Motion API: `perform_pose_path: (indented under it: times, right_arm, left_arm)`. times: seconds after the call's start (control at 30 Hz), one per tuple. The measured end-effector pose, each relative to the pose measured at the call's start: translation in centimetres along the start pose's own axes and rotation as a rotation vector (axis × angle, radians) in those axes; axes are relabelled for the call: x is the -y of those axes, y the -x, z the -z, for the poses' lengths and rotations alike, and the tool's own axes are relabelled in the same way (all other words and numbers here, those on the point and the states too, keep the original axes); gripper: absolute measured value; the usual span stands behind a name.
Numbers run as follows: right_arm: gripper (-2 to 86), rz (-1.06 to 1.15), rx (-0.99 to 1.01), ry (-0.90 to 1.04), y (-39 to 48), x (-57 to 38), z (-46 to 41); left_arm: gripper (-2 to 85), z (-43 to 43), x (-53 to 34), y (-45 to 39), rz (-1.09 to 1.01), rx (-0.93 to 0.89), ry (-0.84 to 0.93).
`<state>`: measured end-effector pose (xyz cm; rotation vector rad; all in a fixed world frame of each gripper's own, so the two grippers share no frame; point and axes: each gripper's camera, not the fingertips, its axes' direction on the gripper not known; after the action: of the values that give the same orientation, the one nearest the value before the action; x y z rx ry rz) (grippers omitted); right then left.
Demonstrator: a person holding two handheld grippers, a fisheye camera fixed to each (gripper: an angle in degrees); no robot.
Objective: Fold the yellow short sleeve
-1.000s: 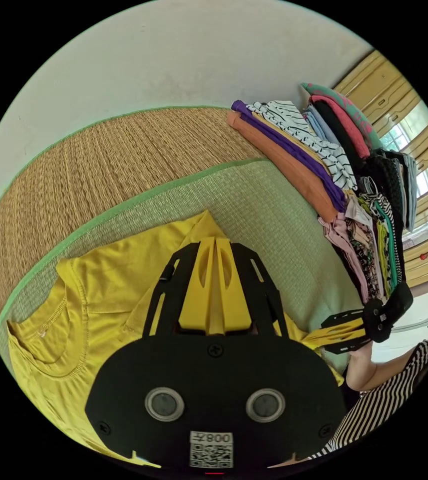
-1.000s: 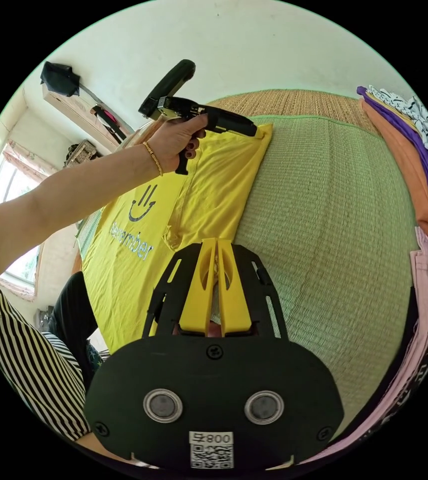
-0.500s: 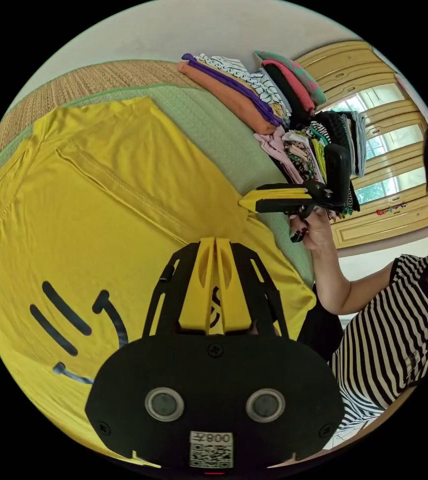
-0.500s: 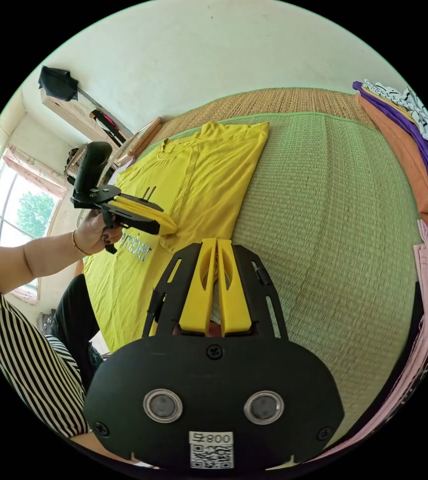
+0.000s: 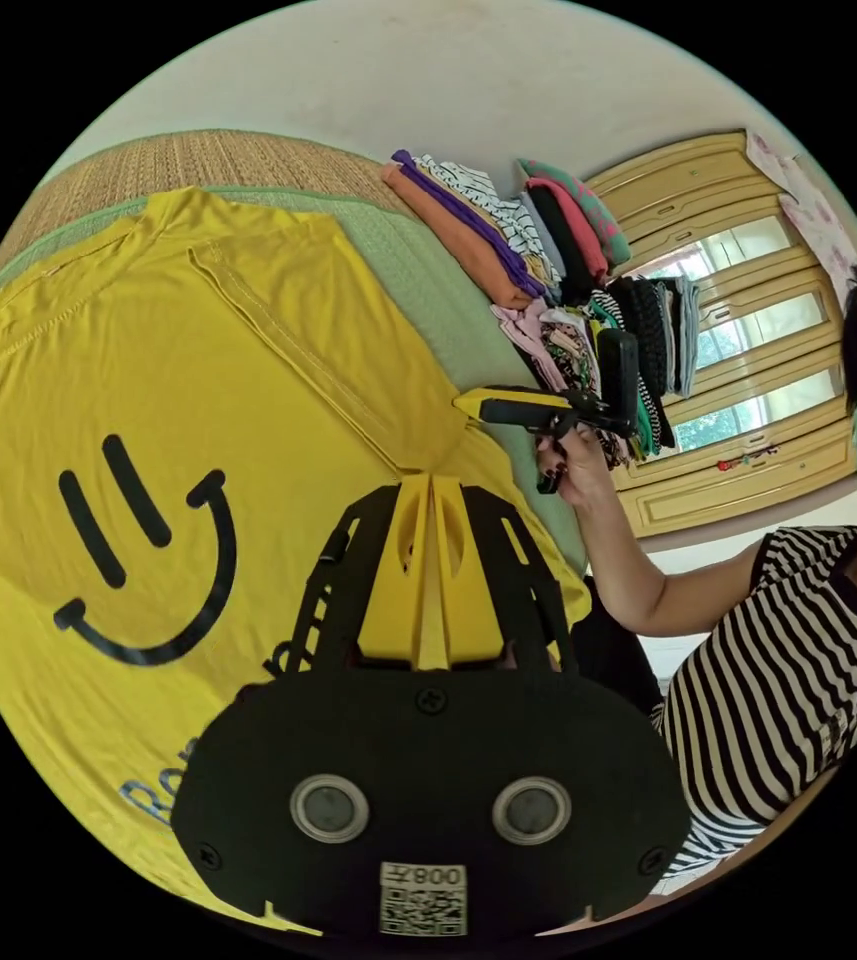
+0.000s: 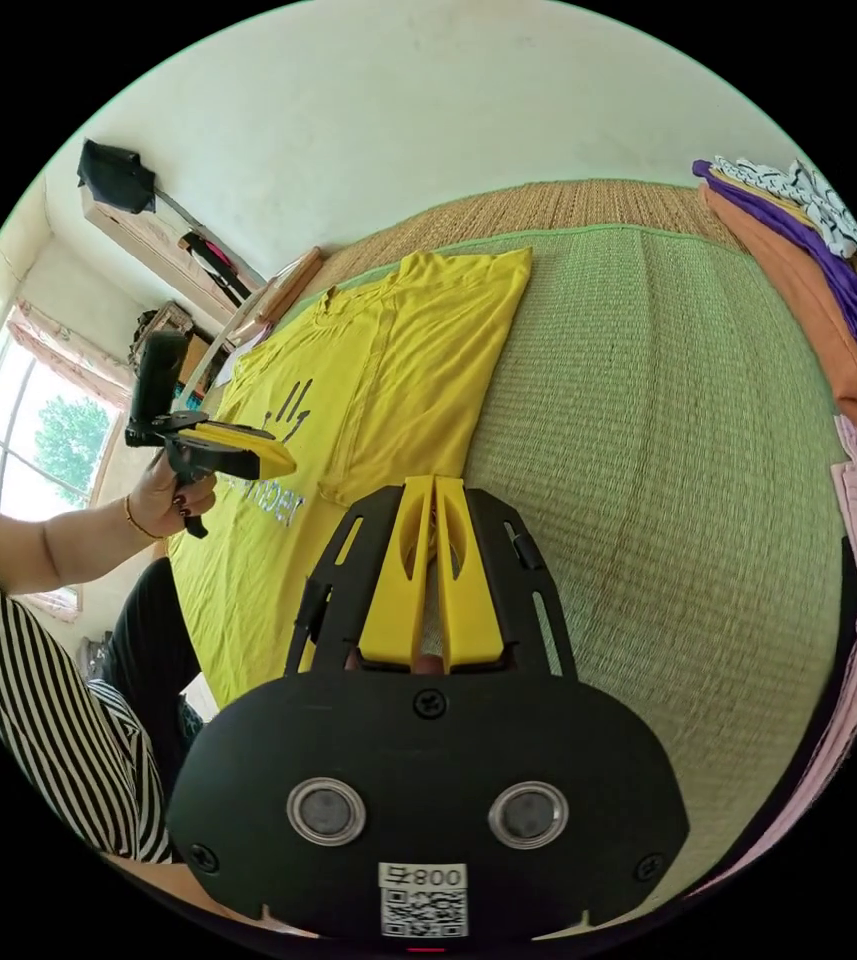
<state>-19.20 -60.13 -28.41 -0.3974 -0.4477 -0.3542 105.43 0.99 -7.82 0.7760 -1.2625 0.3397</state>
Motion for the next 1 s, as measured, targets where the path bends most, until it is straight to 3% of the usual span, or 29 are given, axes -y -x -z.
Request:
perform_pose_path:
  times: [0.23, 0.4, 0.7, 1.0]
  right_arm:
    - [0.1, -0.264, 0.462, -0.118, -5.7, 1.7, 2.7]
    - [0.4, -0.350, 0.365, -0.197, -3.0, 4.4, 7.2]
    - [3.8, -0.126, 0.163, 0.018, 18.9, 20.7, 4.0]
    - [5.8, 0.283, 0.030, 0.317, 48.4, 39.4, -11.2]
  left_arm:
    - [0.3, 5.0, -16.3, 5.1, 0.129, -0.022, -0.090]
    - [0.8, 10.8, -31.9, 9.7, 0.283, 0.027, -0.274]
    - [7.2, 20.9, -59.4, 20.2, 0.668, 0.202, -0.739]
    - [9.8, 23.1, -74.3, 30.0, 0.782, 0.300, -0.909]
